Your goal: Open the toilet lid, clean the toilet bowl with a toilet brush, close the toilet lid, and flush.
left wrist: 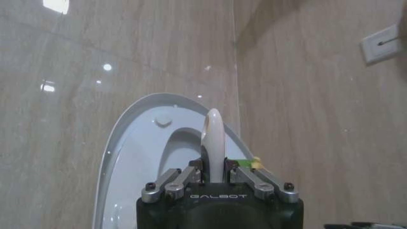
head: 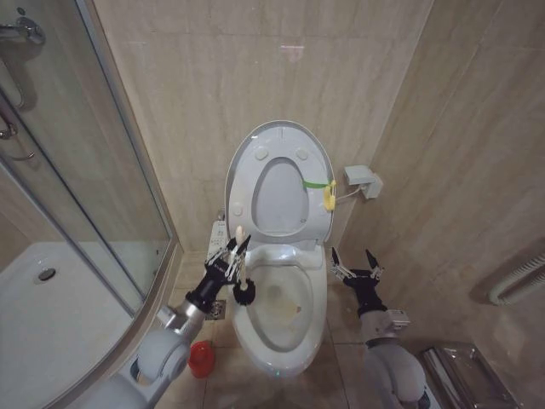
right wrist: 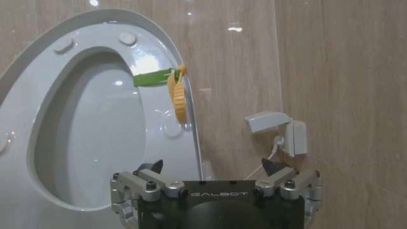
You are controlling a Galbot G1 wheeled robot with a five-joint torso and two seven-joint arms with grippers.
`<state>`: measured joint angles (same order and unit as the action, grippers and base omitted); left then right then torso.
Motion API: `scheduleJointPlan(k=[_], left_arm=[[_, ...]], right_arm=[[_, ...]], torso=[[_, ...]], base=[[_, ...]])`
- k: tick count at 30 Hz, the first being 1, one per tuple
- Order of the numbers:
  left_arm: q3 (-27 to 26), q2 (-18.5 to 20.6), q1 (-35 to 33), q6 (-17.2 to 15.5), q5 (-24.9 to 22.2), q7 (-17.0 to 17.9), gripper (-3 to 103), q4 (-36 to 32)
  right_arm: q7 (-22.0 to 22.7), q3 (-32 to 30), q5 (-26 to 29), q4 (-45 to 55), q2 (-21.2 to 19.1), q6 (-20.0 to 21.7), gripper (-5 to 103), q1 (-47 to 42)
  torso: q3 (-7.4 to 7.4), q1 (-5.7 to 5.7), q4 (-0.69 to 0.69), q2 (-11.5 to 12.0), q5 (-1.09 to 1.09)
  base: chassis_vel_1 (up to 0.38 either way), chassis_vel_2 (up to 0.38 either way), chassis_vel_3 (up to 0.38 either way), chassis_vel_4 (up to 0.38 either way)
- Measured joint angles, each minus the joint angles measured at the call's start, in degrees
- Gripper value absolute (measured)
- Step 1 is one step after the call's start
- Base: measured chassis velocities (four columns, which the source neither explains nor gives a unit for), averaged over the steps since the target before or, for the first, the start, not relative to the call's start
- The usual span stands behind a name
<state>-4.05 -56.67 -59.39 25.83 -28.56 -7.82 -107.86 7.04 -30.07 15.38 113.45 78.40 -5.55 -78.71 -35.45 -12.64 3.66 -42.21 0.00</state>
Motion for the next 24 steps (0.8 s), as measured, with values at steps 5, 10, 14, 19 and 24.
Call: scheduleJointPlan(k=[5, 10, 14, 19, 24], left_arm=[[3.13, -1.94, 4.78, 0.47, -0.53, 0.11, 20, 4.23], [6.88, -4.18, 7.18, 1.38, -0.65, 0.02, 20, 7.22], [9.86, -5.69, 9.18, 2.47, -0.58, -0.65, 20, 10.90], [13.49, -7.48, 12.07, 4.51, -0.73, -1.60, 20, 16.99], [18.22, -9.39, 15.34, 7.07, -0.64, -2.04, 20, 24.16]], right_arm=[[0.01, 0.00, 0.00, 0.00, 0.00, 0.00, 100, 0.01], [0.01, -0.01, 0.00, 0.00, 0.00, 0.00, 100, 0.00], [0.00, 0.00, 0.00, 0.00, 0.00, 0.00, 100, 0.00], [0.01, 0.00, 0.00, 0.00, 0.00, 0.00, 100, 0.00], [0.00, 0.00, 0.00, 0.00, 0.00, 0.00, 100, 0.00]], torso=[[-0.01, -0.03, 0.00, 0.01, -0.01], [0.00, 0.01, 0.01, 0.00, 0.00], [0.00, 0.01, 0.00, 0.00, 0.00], [0.00, 0.01, 0.00, 0.00, 0.00], [0.00, 0.00, 0.01, 0.00, 0.01]], base=[[-0.079, 0.060, 0.063, -0.052], [0.000, 0.000, 0.000, 0.000], [0.000, 0.000, 0.000, 0.000], [0.000, 0.000, 0.000, 0.000], [0.000, 0.000, 0.000, 0.000]])
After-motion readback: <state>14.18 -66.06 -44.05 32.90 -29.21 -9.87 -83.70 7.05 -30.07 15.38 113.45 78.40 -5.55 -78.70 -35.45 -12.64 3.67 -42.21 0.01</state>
